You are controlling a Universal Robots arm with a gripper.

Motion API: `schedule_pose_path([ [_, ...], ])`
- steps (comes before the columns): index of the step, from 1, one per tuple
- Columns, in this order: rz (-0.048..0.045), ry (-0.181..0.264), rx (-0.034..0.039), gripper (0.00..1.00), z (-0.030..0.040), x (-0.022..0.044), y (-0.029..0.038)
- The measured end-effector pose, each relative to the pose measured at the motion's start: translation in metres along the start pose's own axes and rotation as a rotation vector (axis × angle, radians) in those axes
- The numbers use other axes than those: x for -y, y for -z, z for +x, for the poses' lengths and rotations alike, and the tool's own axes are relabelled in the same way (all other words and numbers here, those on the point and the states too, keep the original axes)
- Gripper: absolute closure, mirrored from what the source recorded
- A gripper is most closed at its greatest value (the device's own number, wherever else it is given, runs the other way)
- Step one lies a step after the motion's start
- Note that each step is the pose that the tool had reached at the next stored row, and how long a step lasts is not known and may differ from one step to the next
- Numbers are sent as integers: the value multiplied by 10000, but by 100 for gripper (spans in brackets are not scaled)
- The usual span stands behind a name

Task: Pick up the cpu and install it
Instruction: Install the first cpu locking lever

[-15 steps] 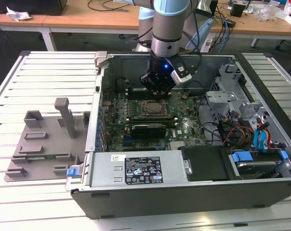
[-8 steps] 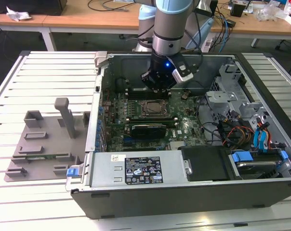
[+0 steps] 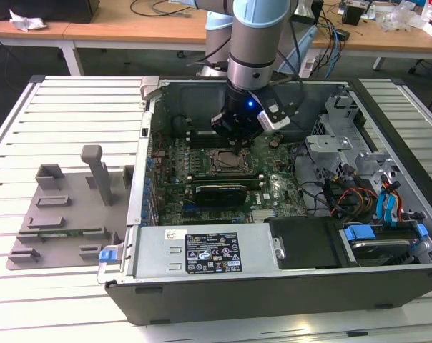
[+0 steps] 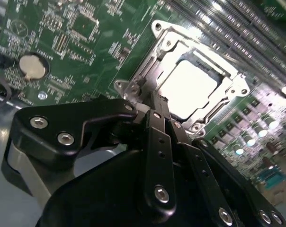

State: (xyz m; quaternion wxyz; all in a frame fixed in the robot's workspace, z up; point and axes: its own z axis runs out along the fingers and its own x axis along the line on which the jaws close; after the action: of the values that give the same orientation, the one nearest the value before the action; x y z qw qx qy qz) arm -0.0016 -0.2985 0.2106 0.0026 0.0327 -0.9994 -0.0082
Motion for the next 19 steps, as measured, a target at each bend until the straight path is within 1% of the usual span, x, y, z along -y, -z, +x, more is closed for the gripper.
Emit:
schedule_pose_path([
  [5,-1,-1,1,89,6,84,8],
  [7,0,-2,0,89,7,97,29],
  [9,-1,-1,0,89,7,100,84],
  [11,0,-1,0,89,8,99,181],
  [13,1,0,0,89,8,100,247],
  [14,0,-1,1,89,9,101,290],
  [16,0,0,0,89,9,101,316],
  [19,-1,-1,1,89,9,101,320],
])
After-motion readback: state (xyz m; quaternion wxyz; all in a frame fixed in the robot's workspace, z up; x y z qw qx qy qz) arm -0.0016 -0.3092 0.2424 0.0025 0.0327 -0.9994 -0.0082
